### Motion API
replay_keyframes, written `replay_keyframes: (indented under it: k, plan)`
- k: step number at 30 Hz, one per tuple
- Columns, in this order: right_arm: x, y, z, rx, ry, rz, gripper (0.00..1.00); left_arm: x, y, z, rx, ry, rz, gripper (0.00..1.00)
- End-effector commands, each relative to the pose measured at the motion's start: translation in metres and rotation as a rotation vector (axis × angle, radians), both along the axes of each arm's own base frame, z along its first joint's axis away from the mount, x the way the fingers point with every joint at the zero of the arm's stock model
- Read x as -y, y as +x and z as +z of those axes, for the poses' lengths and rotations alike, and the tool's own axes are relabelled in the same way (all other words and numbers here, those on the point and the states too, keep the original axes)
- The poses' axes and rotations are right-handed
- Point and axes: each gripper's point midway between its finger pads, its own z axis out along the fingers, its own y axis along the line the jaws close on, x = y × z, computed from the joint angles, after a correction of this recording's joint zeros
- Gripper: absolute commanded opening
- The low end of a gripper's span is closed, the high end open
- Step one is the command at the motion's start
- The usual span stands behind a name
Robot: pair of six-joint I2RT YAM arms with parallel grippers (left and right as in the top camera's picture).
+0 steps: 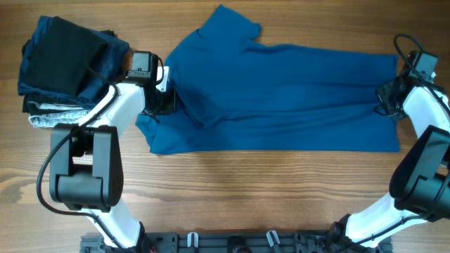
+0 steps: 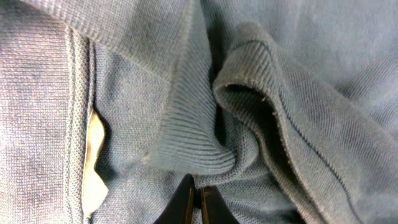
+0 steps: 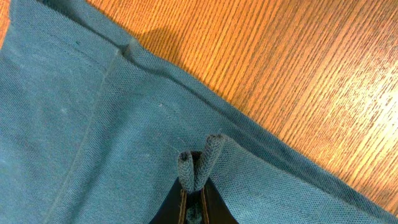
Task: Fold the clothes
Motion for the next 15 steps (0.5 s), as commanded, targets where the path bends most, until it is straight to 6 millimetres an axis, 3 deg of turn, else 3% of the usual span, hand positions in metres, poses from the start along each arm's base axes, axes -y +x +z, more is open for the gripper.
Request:
replay_keyframes:
  k: [1, 12, 15]
  plan:
    - [0.011, 0.002, 0.005, -0.001, -0.044, -0.016, 0.04, -0.013, 0.010, -0.001, 0.012, 0.013, 0.136, 0.04]
    - [0.020, -0.005, -0.002, -0.014, -0.102, -0.040, 0.06, -0.011, 0.011, 0.000, 0.013, -0.001, 0.172, 0.04]
    - [0.019, -0.007, -0.015, -0.042, -0.090, -0.038, 0.09, -0.006, 0.016, 0.002, 0.031, -0.031, 0.166, 0.04]
